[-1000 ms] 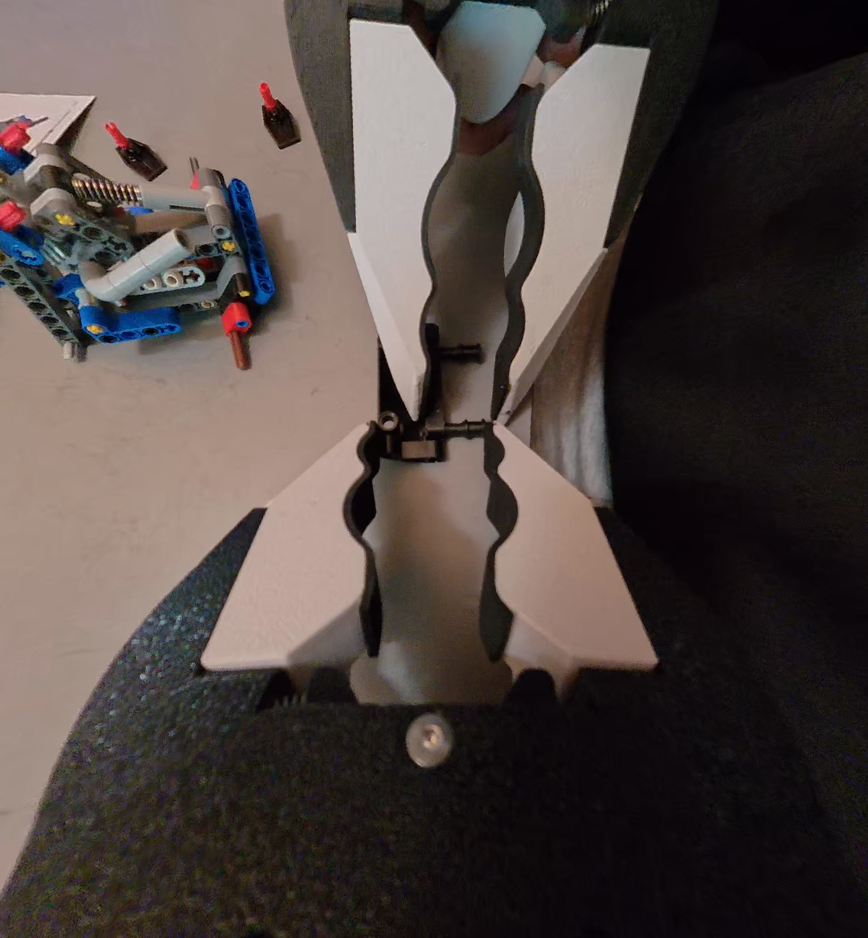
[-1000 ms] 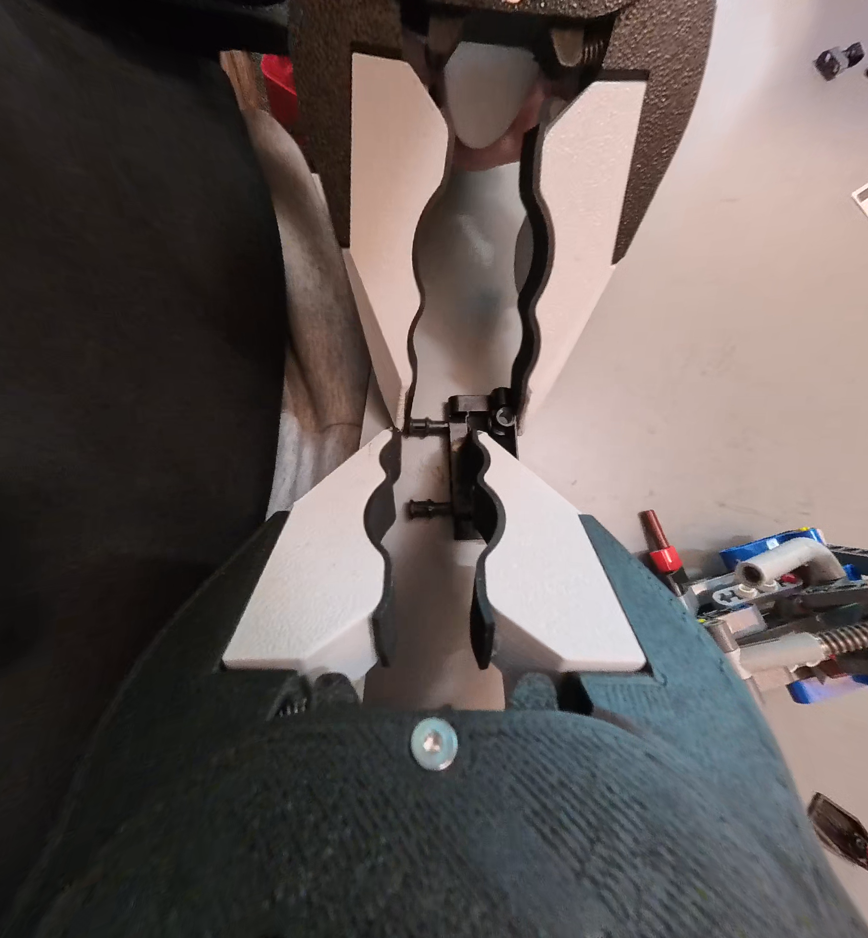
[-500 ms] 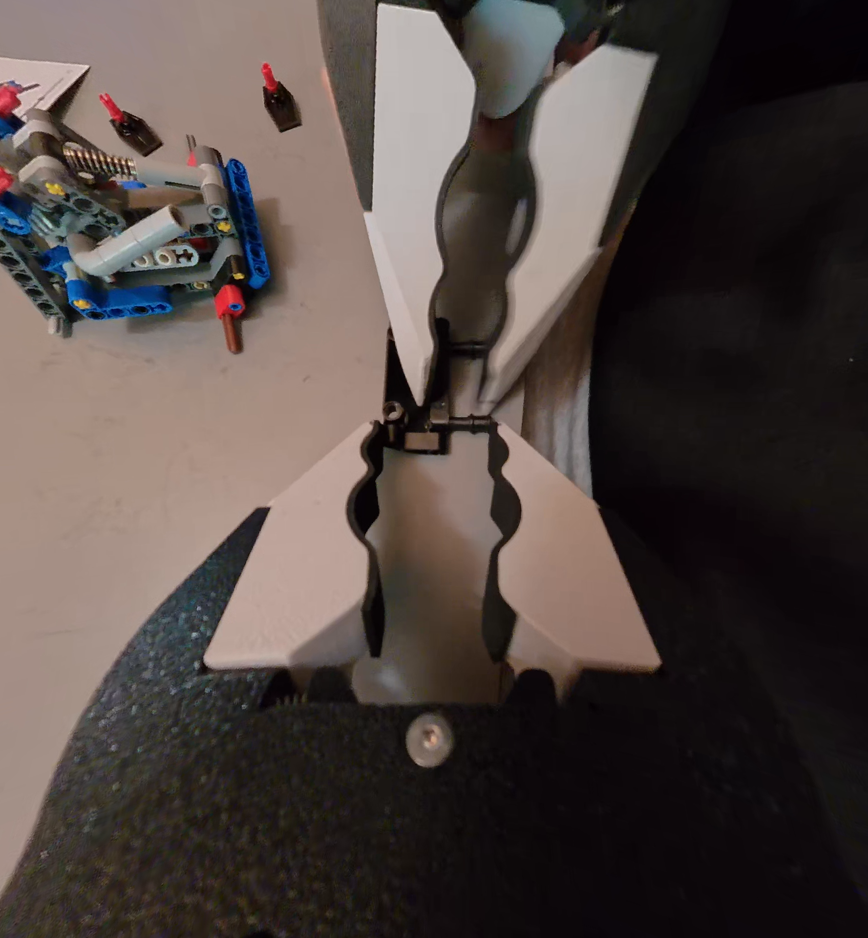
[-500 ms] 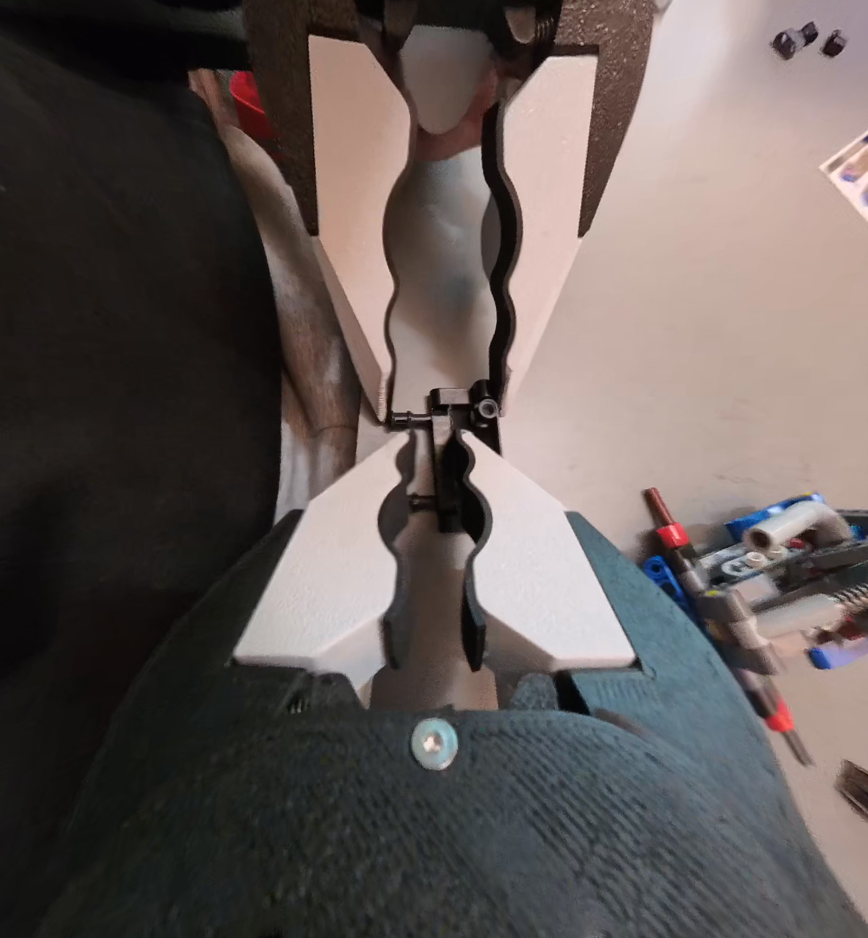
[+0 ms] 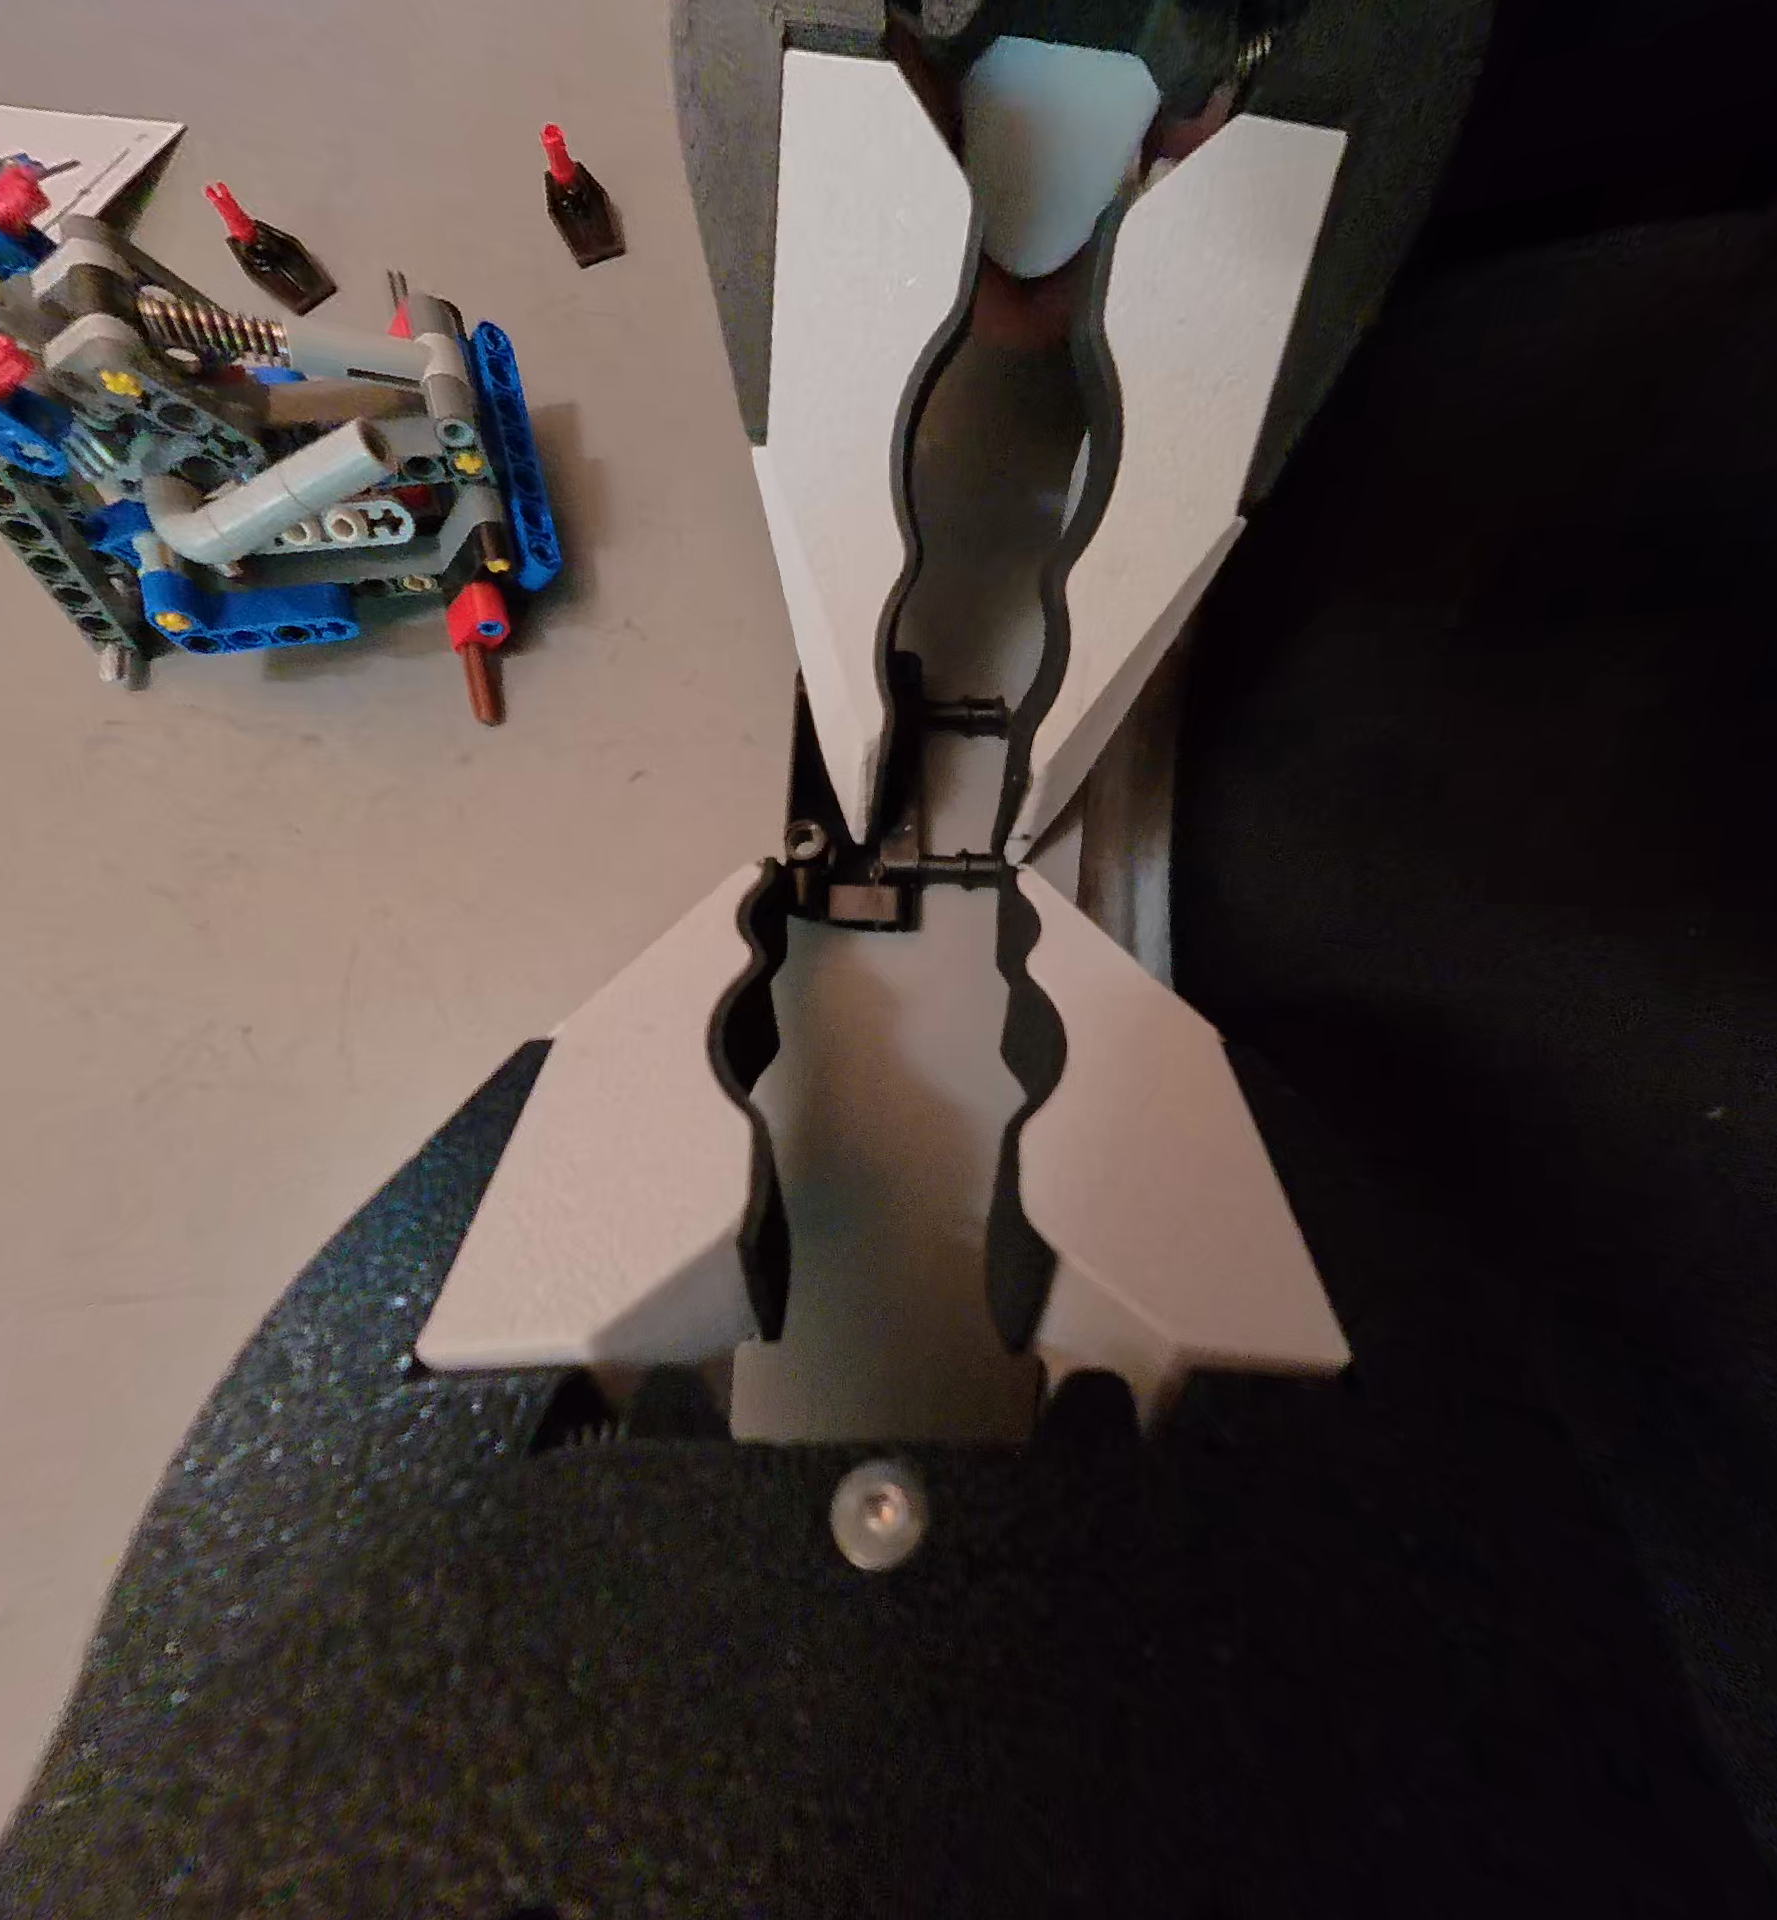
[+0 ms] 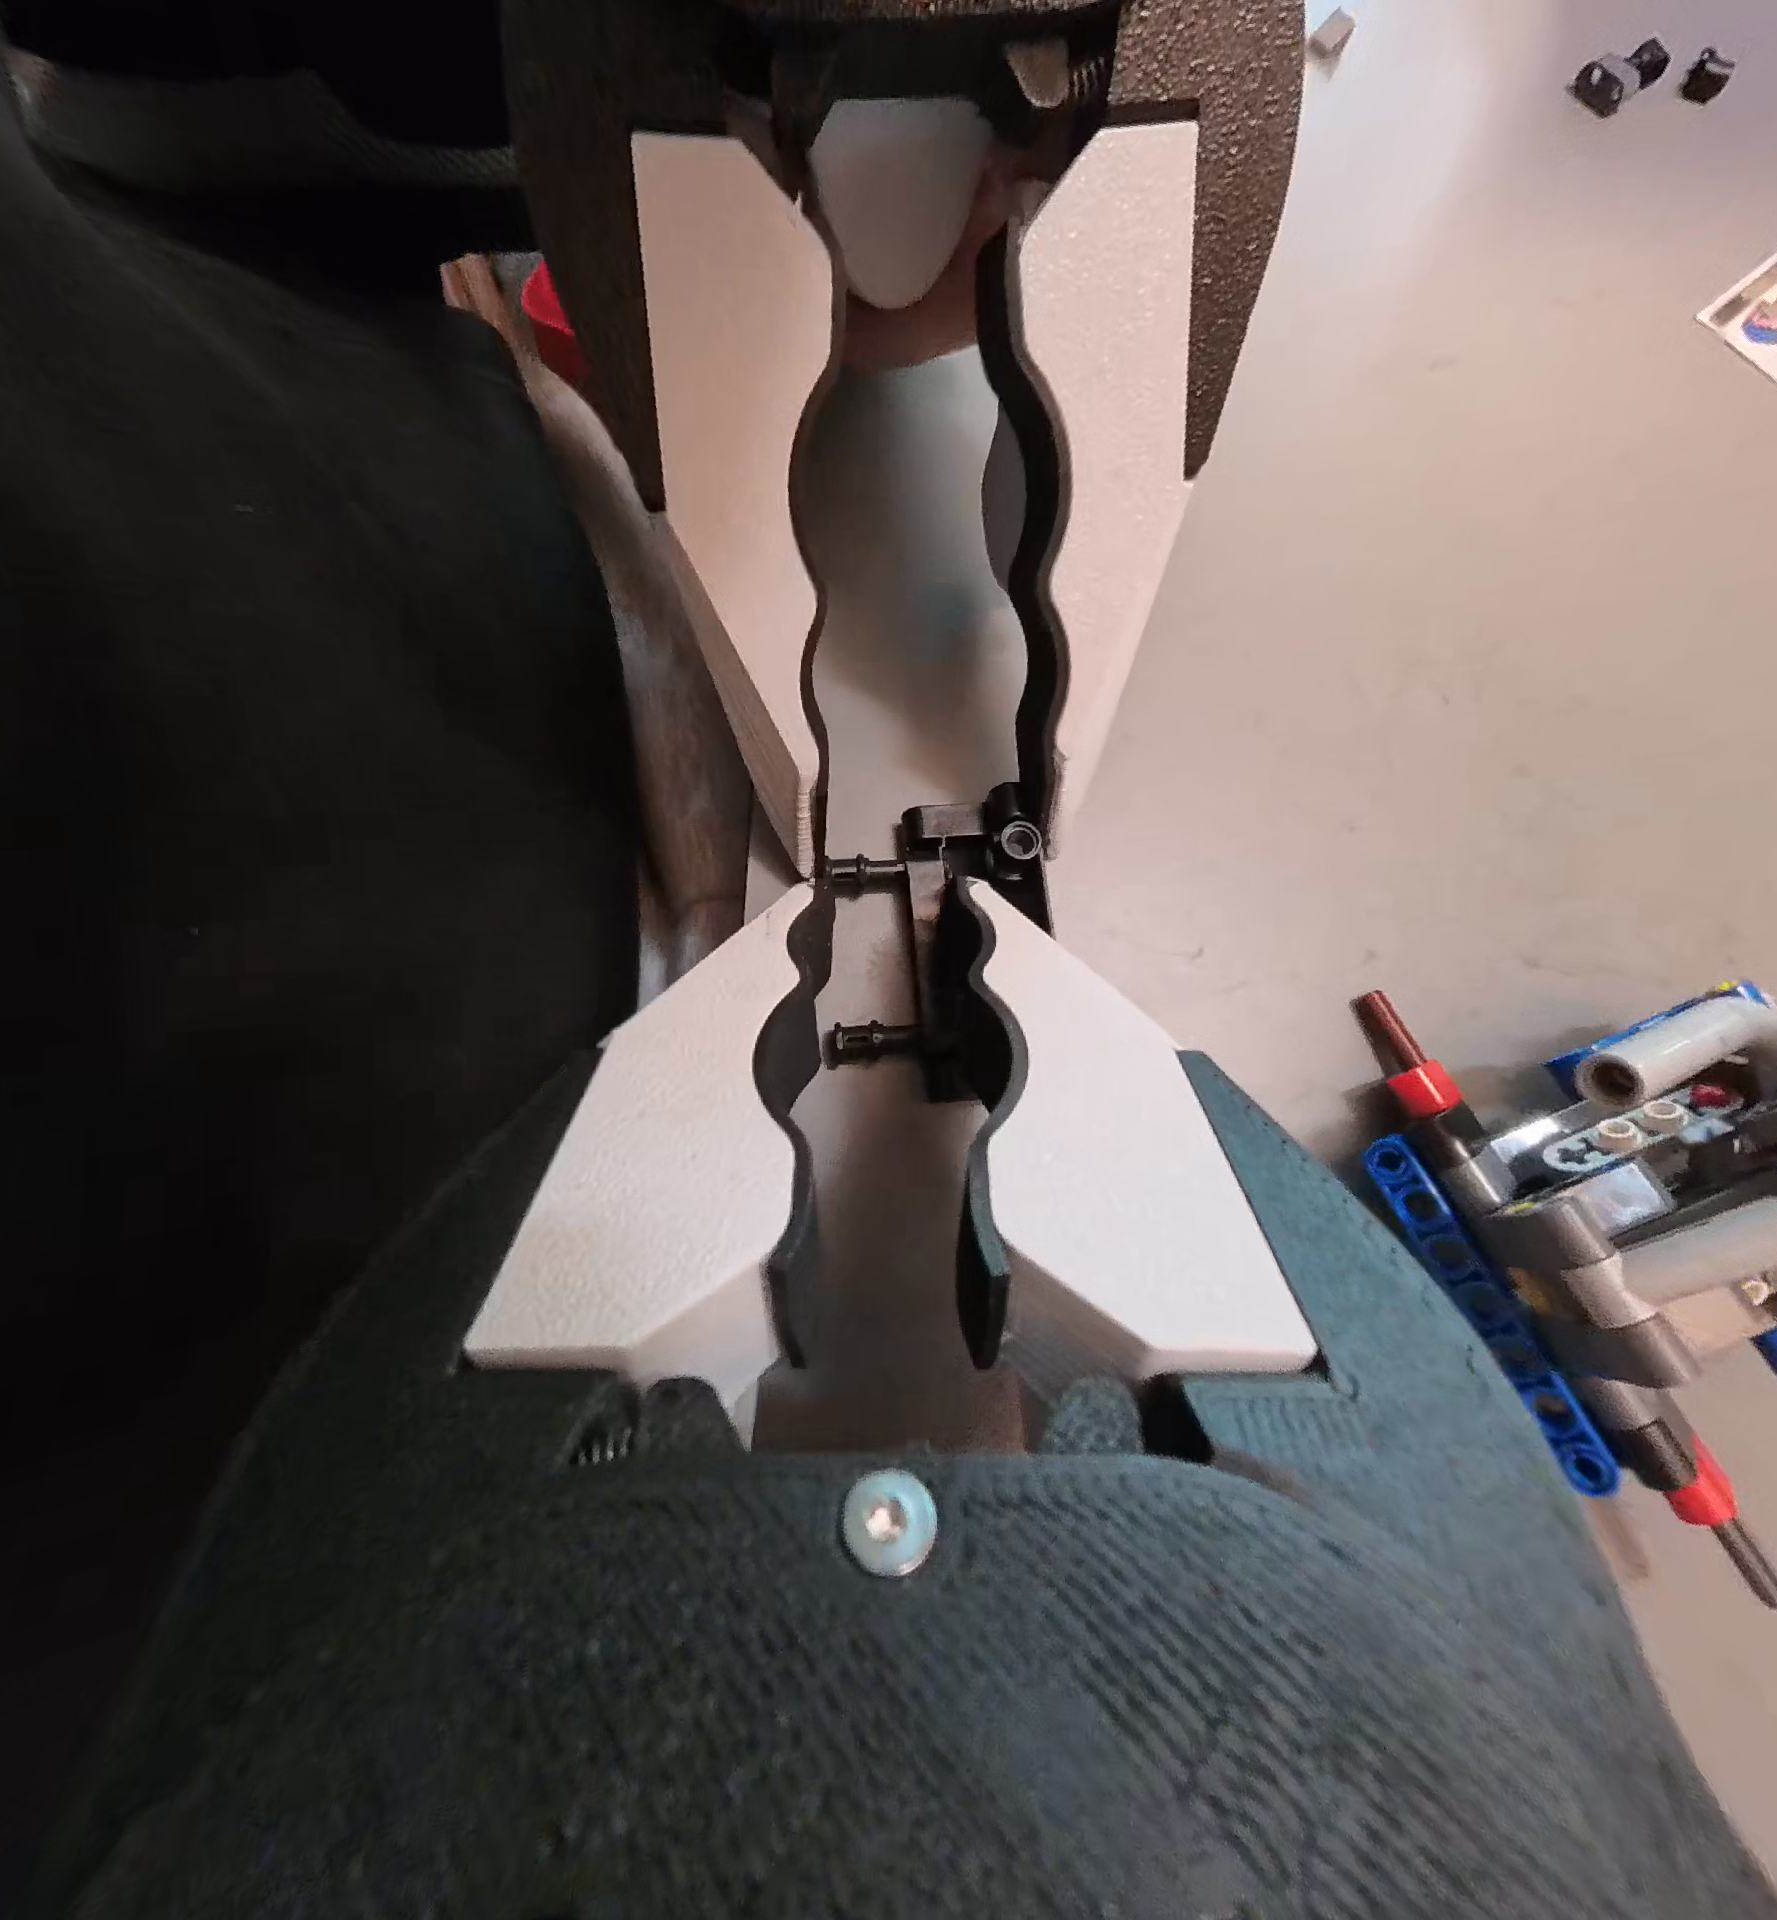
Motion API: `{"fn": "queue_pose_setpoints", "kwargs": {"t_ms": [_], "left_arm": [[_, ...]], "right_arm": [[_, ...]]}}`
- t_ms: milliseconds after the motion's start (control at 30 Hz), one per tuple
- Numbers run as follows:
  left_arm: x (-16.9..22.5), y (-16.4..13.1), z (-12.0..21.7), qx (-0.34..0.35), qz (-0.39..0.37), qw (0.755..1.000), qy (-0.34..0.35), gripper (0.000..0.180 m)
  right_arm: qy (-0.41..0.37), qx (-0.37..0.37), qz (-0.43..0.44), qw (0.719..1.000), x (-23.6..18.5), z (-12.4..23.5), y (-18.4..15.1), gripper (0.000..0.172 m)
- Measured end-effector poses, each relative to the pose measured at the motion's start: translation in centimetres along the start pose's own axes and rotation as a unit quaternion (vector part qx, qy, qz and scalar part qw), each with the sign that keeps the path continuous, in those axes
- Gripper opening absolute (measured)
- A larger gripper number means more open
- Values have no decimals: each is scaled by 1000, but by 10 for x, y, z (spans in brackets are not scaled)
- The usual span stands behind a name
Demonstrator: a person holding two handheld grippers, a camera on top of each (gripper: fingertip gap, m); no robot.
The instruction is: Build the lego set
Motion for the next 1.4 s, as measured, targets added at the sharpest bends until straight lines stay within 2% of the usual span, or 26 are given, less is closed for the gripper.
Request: {"fn": "queue_pose_setpoints", "kwargs": {"t_ms": [433, 800, 967, 1133, 1400], "left_arm": [[1, 1, 0, -1, 0, 1000, -6, 38], [-4, 1, -1, 1, 11, 1000, 3, 38], [-4, 1, -1, 1, 8, 1000, 3, 38], [-5, 2, -2, -1, 9, 1000, 1, 39], [-5, 2, -1, 0, 3, 1000, -1, 38]], "right_arm": [[-3, 3, -17, 1000, 0, 0, -1, 20], [-58, -8, -52, 997, 3, 2, -3, 23], [-49, -32, -31, 998, 3, 2, -3, 21], [-41, -4, -38, 998, 3, 2, -4, 21], [-40, -4, -34, 999, 4, 1, -3, 20]]}}
Point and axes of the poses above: each gripper's, where its closed fingertips meet, z back along the fingers, y out of its top, x = y × z across the jaws, the point moved 2 cm from there along z, back along the fingers, and after that the axes turned 8 degrees about z, right-handed, at the moved point
